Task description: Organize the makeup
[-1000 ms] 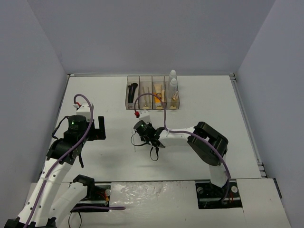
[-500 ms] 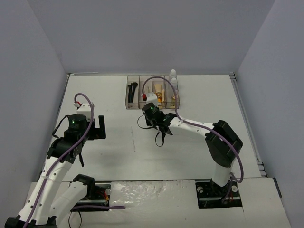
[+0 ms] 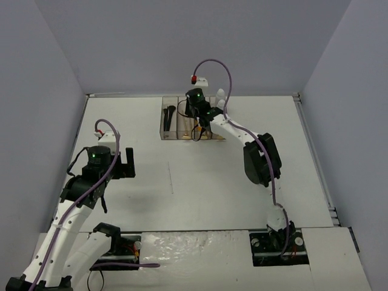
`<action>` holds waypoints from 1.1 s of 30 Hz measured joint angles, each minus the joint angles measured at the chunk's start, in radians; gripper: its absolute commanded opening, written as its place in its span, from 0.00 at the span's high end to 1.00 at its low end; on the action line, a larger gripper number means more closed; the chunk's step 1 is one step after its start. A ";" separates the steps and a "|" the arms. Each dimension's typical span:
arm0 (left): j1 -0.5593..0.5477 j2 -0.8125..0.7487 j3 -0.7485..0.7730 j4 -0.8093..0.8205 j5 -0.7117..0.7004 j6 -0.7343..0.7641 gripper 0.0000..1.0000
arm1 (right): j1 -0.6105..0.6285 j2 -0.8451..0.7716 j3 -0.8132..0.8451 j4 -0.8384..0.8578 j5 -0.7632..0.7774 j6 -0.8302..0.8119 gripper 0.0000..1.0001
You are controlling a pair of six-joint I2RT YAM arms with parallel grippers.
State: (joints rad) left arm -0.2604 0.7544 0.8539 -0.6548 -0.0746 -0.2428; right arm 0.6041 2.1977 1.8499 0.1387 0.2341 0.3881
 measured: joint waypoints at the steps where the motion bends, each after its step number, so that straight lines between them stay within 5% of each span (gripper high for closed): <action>1: 0.000 0.000 0.000 0.000 0.000 -0.001 0.03 | -0.004 0.036 0.024 -0.004 -0.013 0.000 0.96; 8: 0.000 0.006 0.000 0.000 0.000 -0.005 0.03 | -0.008 0.169 0.076 -0.035 -0.077 0.006 0.57; 17: 0.000 0.024 0.000 0.001 0.020 -0.056 0.03 | -0.008 0.102 0.032 -0.045 -0.101 0.005 0.02; 26: -0.025 0.118 0.014 0.000 0.108 -0.201 0.03 | -0.007 -0.464 -0.336 -0.045 -0.074 -0.085 0.00; 33: -0.267 0.278 0.079 0.027 0.007 -0.326 0.03 | -0.008 -1.052 -0.628 -0.048 0.015 -0.167 0.00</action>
State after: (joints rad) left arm -0.5276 1.0325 0.9324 -0.6280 -0.0673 -0.5685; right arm 0.5961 1.1458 1.2216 0.0908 0.2486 0.2210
